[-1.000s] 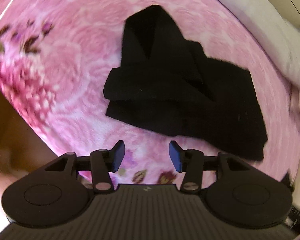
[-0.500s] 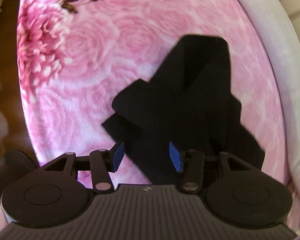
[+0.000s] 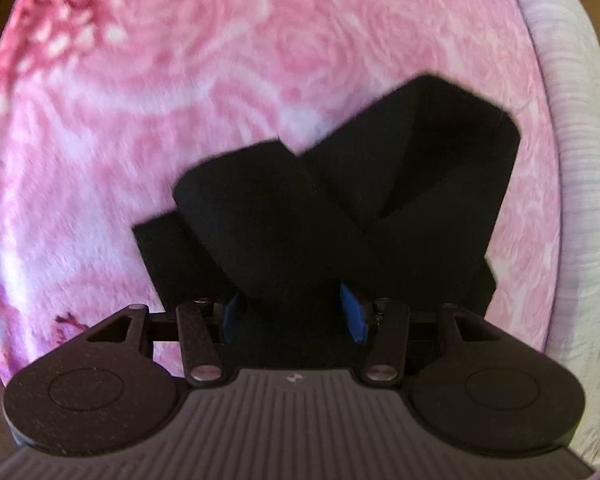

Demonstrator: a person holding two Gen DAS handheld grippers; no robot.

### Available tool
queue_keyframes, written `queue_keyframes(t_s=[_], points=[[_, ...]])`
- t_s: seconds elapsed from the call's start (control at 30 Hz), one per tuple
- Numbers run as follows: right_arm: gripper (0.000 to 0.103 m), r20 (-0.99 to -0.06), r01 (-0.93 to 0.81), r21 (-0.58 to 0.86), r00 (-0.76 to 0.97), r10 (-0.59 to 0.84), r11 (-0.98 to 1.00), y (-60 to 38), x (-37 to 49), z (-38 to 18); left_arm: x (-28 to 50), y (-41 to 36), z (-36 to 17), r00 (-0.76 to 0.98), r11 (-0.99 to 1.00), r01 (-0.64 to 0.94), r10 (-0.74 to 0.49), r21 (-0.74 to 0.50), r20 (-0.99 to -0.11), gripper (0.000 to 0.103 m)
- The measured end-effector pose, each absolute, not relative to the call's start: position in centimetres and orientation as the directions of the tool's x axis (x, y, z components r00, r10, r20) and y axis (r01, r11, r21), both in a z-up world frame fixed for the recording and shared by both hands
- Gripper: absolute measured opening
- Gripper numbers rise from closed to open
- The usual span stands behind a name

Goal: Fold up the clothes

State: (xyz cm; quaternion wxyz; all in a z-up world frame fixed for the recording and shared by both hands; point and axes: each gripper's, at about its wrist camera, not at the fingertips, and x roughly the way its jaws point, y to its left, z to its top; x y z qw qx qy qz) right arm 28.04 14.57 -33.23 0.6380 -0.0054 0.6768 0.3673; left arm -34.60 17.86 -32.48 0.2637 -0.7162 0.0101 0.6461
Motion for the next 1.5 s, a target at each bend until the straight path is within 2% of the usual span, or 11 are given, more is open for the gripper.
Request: queue_keyframes(t_s=[0.13,0.17,0.23,0.43,0.77,1.0,1.13,1.23,1.3,1.37,1.5], points=[[0.061,-0.884,-0.519,0.46,-0.191,0.427,0.721,16.1,27.2,-34.9,-34.0,18.2,-32.3,0.154,-0.823,-0.408,0.365,-0.395,-0.918,0.009],[0.06,-0.891,-0.542,0.443,-0.179,0.417,0.714,16.4,26.8,-35.0,-33.9,18.5,-31.9,0.149,-0.808,-0.442,0.363,-0.39,-0.92,0.007],[0.009,-0.906,-0.613,0.408,-0.183,0.382,0.676,16.9,26.0,-34.7,-33.7,19.4,-30.7,0.124,-0.768,-0.531,0.348,-0.358,-0.929,0.006],[0.007,-0.827,-0.514,0.557,-0.268,0.494,0.653,14.2,26.5,-30.5,-34.1,22.7,-22.9,0.084,-0.579,-0.731,0.449,-0.361,-0.89,0.006],[0.006,-0.48,-0.281,0.866,-0.236,0.845,0.413,11.1,24.1,-16.2,-34.0,34.9,-6.3,0.201,-0.146,-0.894,0.715,-0.424,-0.67,0.005],[0.006,-0.154,-0.396,0.911,-0.067,0.986,0.115,7.3,21.0,-2.1,-31.7,40.6,4.4,0.388,0.16,-0.876,0.794,-0.455,-0.468,0.005],[0.007,-0.041,-0.594,0.801,-0.178,0.983,-0.074,3.3,15.6,4.7,-31.0,42.1,7.2,0.449,0.269,-0.866,0.789,-0.421,-0.42,0.006],[0.011,-0.209,-0.672,0.724,-0.432,0.877,-0.159,2.4,9.1,5.7,-31.6,44.2,6.1,0.395,0.264,-0.912,0.769,-0.314,-0.502,0.016],[0.024,-0.357,-0.684,0.71,-0.553,0.753,-0.166,2.7,4.7,4.5,-32.6,45.4,3.7,0.291,0.213,-0.957,0.727,-0.198,-0.622,0.021],[0.035,-0.502,-0.714,0.691,-0.588,0.635,-0.115,3.1,0.5,1.7,-33.9,45.8,1.1,0.185,0.167,-0.981,0.683,-0.096,-0.706,0.019],[0.037,-0.654,-0.77,0.635,-0.489,0.577,0.066,3.3,-2.7,-2.1,-37.7,41.7,-5.6,0.144,0.163,-0.985,0.554,-0.063,-0.82,0.021]])
